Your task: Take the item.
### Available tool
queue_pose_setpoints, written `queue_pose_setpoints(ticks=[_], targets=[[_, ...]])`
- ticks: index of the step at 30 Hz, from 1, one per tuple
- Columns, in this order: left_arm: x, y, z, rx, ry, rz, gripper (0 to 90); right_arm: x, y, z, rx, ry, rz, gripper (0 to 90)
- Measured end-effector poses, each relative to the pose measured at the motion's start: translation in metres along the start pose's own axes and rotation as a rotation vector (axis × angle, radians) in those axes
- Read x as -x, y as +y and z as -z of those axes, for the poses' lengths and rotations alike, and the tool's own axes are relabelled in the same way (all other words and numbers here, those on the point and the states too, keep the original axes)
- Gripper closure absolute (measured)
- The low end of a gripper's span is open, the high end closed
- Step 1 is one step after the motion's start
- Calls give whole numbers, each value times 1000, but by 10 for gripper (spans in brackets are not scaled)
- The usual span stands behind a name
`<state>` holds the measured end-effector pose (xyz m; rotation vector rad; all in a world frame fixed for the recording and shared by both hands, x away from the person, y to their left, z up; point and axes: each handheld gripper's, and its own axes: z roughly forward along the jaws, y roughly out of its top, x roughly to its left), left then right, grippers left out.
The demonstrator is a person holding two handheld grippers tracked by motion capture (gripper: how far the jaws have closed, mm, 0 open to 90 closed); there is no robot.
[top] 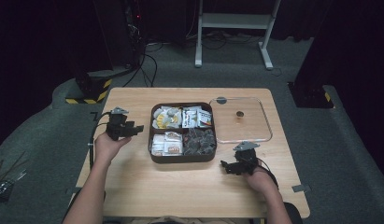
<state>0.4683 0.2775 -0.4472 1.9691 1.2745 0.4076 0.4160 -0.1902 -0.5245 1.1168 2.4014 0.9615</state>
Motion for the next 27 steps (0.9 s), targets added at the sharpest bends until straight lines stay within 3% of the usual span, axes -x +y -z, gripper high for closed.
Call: queue_pose_setpoints(ticks=[14, 27], targets=[[24, 12, -15, -11, -68, -76, 475, -1, -2, 2, 0, -15, -15, 78], [37, 17, -26, -25, -117, -112, 495, -2, -2, 2, 0, -20, -25, 79]])
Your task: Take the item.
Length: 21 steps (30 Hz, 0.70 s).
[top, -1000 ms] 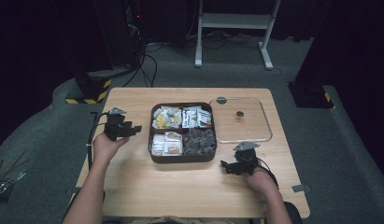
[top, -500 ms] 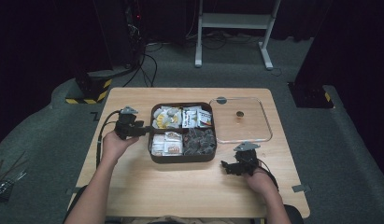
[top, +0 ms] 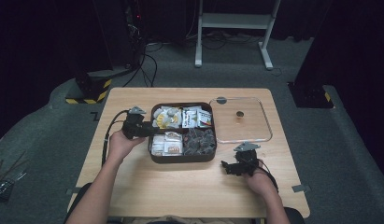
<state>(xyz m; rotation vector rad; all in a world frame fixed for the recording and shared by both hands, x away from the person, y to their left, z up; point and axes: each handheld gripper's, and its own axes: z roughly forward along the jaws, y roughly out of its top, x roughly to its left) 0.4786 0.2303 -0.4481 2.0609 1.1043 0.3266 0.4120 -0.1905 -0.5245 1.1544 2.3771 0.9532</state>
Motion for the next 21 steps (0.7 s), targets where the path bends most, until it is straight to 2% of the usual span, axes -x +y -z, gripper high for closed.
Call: queue_pose_setpoints(ticks=[6, 7, 10, 15, 19, 21], targets=[[6, 2, -6, -9, -7, -24, 498, 0, 0, 0, 0, 1, 4, 79], [10, 3, -9, -13, 1, -46, 498, 0, 0, 0, 0, 1, 1, 79], [13, 3, -13, -21, -3, -65, 498, 0, 0, 0, 1, 1, 3, 80], [16, 4, -20, -33, -33, -70, 529, -1, -1, 1, 2, 1, 2, 80], [17, 4, -23, -41, -46, -58, 537, -1, -2, 2, 2, 1, 5, 80], [17, 4, -24, -41, -39, -60, 547, -1, -2, 2, 2, 1, 5, 80]])
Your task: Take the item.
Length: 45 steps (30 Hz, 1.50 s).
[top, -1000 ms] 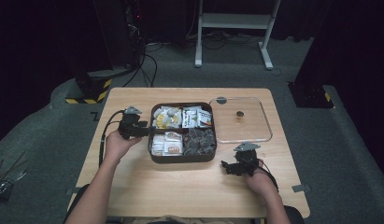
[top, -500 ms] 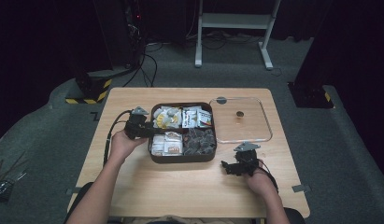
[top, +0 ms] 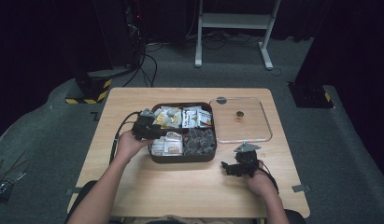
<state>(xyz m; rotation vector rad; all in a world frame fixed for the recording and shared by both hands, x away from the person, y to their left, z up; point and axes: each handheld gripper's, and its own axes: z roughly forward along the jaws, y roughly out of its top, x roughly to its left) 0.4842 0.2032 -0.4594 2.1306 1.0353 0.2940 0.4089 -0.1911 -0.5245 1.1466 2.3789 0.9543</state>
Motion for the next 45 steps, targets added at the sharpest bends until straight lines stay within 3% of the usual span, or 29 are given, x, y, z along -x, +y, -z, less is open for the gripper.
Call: queue_pose_setpoints(ticks=[7, 12, 17, 27, 35, 45], targets=[[4, 1, -5, -9, -7, -9, 606, 0, -1, 1, 0, 2, 5, 81], [7, 5, -13, -38, -47, -17, 642, -1, -1, 1, 0, 2, 6, 81], [8, 6, -17, -61, -47, -44, 714, -1, -2, 2, 1, 2, 4, 81], [5, 5, -23, -91, -45, -57, 817, -2, -3, 3, 0, 2, 4, 82], [4, 5, -22, -90, -46, -54, 858, -2, -3, 3, 0, 3, 5, 82], [2, 8, -11, -54, -56, -45, 862, -2, -3, 3, 0, 4, 6, 81]])
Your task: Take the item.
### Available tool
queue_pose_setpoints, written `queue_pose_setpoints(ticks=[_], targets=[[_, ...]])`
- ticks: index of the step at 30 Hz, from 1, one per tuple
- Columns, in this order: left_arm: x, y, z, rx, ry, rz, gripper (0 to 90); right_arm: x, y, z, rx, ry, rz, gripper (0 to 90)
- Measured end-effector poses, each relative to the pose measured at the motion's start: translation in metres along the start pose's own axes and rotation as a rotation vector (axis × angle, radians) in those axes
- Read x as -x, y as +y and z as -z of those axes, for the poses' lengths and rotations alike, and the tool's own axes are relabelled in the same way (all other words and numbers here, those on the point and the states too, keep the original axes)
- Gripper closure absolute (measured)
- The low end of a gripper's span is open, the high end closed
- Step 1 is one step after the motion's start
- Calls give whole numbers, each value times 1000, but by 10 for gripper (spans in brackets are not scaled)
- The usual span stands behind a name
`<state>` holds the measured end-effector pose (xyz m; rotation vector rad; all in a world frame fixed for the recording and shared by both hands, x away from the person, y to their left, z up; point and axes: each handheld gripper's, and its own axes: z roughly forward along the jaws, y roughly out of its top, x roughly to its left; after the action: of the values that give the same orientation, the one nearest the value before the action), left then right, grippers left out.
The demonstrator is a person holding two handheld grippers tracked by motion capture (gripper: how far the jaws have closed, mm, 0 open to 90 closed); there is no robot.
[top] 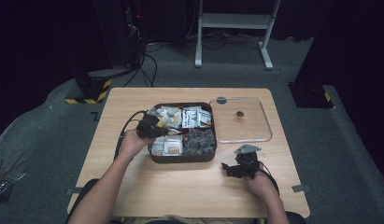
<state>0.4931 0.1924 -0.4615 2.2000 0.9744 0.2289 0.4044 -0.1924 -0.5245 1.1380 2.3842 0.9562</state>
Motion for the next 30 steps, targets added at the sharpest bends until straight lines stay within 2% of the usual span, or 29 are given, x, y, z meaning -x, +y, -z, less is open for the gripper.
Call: queue_pose_setpoints(ticks=[9, 22, 30], targets=[[-2, -1, 12, 37, -7, 23, 862, 0, 0, 0, 0, 0, 0, 81], [-9, -4, 26, 61, -7, 47, 862, 0, 0, 0, 0, 1, 0, 80], [-16, -9, 37, 76, -7, 82, 863, 0, 0, 0, -1, 3, 4, 78]])
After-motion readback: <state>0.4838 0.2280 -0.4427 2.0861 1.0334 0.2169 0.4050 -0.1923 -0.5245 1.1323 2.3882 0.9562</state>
